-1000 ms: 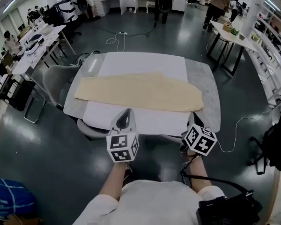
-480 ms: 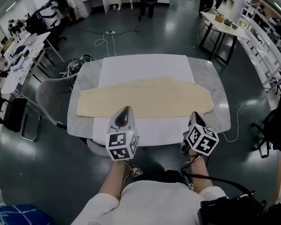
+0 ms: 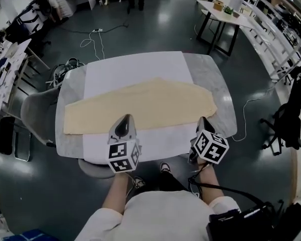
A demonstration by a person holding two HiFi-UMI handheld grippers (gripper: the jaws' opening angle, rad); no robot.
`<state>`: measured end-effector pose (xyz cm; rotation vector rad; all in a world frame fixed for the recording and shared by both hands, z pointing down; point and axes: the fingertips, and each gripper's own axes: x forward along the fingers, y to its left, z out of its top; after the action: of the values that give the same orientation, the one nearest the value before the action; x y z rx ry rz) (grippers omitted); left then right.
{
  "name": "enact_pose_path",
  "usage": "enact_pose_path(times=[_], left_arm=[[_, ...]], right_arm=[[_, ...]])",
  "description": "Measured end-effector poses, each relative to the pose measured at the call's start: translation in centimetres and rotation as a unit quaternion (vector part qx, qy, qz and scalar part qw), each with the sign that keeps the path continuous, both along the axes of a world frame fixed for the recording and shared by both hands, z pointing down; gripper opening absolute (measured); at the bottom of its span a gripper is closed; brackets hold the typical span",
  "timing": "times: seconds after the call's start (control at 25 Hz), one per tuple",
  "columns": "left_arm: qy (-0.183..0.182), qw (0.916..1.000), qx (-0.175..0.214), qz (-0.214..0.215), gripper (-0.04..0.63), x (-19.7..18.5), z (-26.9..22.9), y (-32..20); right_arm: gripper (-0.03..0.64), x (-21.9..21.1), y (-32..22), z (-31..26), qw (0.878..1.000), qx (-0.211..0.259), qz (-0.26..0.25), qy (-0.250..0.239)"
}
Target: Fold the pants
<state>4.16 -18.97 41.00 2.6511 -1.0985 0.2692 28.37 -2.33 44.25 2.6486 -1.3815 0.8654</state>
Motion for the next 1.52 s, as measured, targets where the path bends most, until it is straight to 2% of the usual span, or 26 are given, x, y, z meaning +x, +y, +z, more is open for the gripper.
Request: enact_pose_path(times=[0.28, 0.64, 0.8, 1.0, 1.04, 1.08, 1.28, 1.52], left_arm=[[-0.014, 0.9996, -0.023, 0.013, 0.017, 4.5, 3.0, -0.6], [-0.032, 0.9972, -0.048, 0.047, 0.017, 13.0, 7.2, 0.6], [-0.041, 0.9959, -0.056, 0.058, 0.017, 16.1, 9.0, 1.2], [-0.064, 0.9938, -0.064, 0.065, 0.017, 17.8, 11.3, 1.2], [-0.071, 0.9932, -0.067, 0.064, 0.017, 18.0, 11.9, 1.2], [-0.078, 0.9924, -0.071, 0.063, 0.017, 18.3, 12.5, 1.2], [-0.104, 0.989, -0.088, 0.057, 0.017, 19.2, 15.4, 1.8], [-0.115, 0.9872, -0.095, 0.055, 0.017, 20.2, 17.1, 1.7]], right_arm=[[-0.008, 5.3, 1.5, 2.5, 0.999, -0.02, 0.035, -0.01], [-0.008, 14.3, 6.7, 5.9, 0.993, -0.052, 0.101, -0.023], [-0.008, 16.3, 6.7, 8.3, 0.993, -0.064, 0.091, -0.035], [-0.005, 17.9, 4.3, 12.8, 0.993, -0.079, 0.066, -0.064], [0.028, 18.3, 3.9, 13.9, 0.992, -0.08, 0.061, -0.077], [0.092, 18.7, 3.7, 14.9, 0.991, -0.081, 0.057, -0.091], [0.106, 21.1, 3.1, 18.8, 0.987, -0.092, 0.051, -0.12], [0.174, 23.2, 1.3, 21.4, 0.986, -0.099, 0.042, -0.128]])
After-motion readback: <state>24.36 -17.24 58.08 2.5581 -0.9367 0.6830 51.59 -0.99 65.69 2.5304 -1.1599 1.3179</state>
